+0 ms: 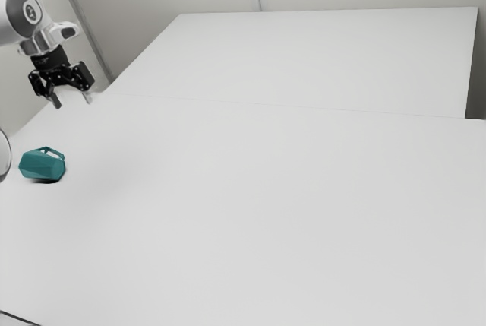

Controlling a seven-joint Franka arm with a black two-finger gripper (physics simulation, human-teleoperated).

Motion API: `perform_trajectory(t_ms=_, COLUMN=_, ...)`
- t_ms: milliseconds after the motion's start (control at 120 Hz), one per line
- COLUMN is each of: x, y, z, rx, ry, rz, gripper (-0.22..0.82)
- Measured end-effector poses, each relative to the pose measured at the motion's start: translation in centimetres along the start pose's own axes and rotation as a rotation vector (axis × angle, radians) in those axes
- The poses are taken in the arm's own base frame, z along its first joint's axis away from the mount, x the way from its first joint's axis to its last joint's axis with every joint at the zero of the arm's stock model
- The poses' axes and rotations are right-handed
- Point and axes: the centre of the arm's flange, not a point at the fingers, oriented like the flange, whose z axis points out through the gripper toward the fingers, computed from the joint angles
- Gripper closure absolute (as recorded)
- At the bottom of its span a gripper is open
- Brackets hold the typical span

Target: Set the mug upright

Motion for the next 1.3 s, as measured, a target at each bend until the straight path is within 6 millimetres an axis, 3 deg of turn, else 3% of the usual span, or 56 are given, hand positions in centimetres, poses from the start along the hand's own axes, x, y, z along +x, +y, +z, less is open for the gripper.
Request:
perform_trajectory(t_ms=200, x=-2.0, y=-7.7, z=1.8, rx=-0.011, ry=0.010, rz=-0.003, gripper=0.00)
perform_trajectory(t_ms=392, x=-1.4, y=-18.1, z=4.1, rx=-0.003, ry=0.024, rz=-0.029, gripper=0.00)
perform_trajectory(t_ms=683, x=1.1, y=-25.7, z=7.9, rx=0.001, ry=0.034, rz=0.086, gripper=0.00)
perform_trajectory(t_ms=850, x=2.1, y=-28.7, z=11.3, rx=-0.035, ry=0.055, rz=0.158, gripper=0.00)
perform_trajectory(t_ms=1025, x=2.9, y=-30.3, z=14.6, rx=-0.085, ry=0.084, rz=0.222, gripper=0.00)
perform_trajectory(t_ms=1300, x=2.6, y=-31.5, z=16.3, rx=-0.178, ry=0.146, rz=0.262, gripper=0.00)
